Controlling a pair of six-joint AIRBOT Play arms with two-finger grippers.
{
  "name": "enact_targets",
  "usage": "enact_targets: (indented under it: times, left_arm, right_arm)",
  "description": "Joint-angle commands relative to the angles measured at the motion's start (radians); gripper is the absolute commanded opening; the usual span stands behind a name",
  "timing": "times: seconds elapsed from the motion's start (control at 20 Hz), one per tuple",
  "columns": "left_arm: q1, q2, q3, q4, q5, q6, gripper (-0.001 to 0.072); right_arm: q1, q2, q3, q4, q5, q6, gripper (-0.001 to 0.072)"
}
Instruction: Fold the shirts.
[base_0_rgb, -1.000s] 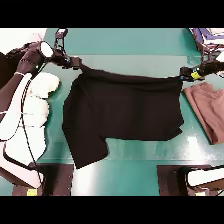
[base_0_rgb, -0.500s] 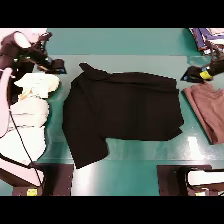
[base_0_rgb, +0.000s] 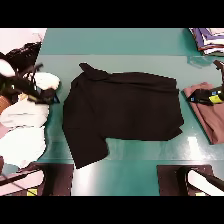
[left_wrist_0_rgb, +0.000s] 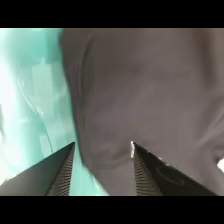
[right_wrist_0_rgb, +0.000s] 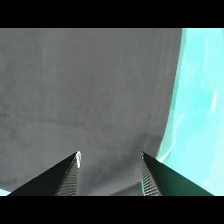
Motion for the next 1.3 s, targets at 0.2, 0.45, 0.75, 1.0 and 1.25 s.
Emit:
enact_targets:
  times: [0.2,0.45,0.75,1.0,1.25]
  left_arm:
    - [0.006,0.115,-0.363,-0.009,0.12,0.004,0.043]
    - [0.005,0.115,-0.454,-0.144,0.249,0.01,0.043]
    - [0.005,0.114,-0.476,-0.188,0.304,0.022,0.0071]
    - [0.005,0.146,-0.418,-0.244,0.24,0.096,0.0025]
    - [0.005,0.22,-0.372,-0.248,0.238,0.1,0.0026]
  right_arm:
    - [-0.006,0.13,-0.103,0.027,-0.01,-0.007,0.0444]
    - [-0.006,0.149,-0.103,0.026,0.013,-0.006,0.0444]
    - [-0.006,0.149,-0.105,-0.004,0.072,-0.006,0.0444]
    - [-0.105,0.149,-0.236,-0.062,0.103,0.013,0.0444]
    - [-0.285,0.148,-0.49,0.016,0.006,0.011,0.0426]
